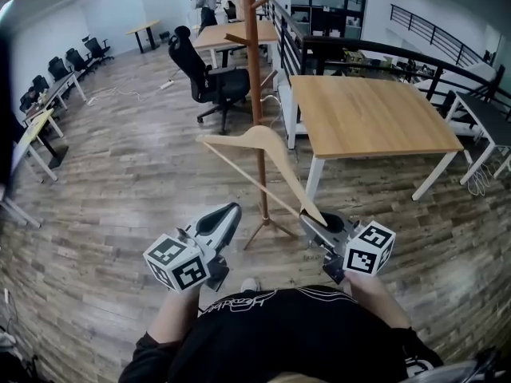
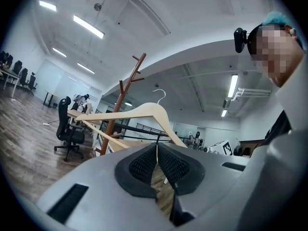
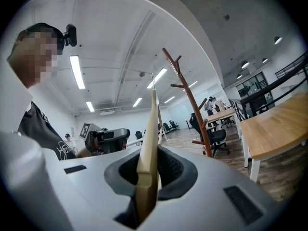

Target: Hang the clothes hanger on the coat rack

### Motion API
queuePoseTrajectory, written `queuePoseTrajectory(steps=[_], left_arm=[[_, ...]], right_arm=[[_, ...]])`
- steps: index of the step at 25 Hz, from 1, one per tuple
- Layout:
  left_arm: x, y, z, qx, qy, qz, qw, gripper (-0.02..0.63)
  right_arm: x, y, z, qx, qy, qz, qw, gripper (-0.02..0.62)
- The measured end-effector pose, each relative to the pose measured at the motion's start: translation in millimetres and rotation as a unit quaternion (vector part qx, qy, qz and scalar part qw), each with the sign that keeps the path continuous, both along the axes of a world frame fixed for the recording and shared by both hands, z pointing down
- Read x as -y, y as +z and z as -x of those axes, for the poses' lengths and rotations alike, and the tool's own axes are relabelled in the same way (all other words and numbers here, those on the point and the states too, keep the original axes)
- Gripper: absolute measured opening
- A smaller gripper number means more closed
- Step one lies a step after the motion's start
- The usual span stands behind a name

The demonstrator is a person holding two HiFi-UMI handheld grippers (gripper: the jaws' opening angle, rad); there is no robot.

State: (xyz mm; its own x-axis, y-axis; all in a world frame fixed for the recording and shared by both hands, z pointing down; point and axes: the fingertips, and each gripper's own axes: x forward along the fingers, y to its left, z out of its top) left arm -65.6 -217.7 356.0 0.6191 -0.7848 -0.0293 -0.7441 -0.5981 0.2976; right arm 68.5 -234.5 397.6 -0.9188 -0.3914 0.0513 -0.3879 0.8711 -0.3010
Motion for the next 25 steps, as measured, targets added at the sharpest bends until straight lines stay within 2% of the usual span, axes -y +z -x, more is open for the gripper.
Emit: queuePoseTrajectory(steps=[10, 25], left_arm=[[89, -16, 46, -0.006, 0.031, -0.002, 0.9995, 0.014], [157, -11, 93, -0.016, 0.072, -0.011, 0.9972, 0.014]], right_arm=[[78, -28, 43, -0.008, 0.03, -0.019, 0.999, 0.064], [143, -46, 77, -0.016, 0.082, -0.049, 0.995, 0.064]])
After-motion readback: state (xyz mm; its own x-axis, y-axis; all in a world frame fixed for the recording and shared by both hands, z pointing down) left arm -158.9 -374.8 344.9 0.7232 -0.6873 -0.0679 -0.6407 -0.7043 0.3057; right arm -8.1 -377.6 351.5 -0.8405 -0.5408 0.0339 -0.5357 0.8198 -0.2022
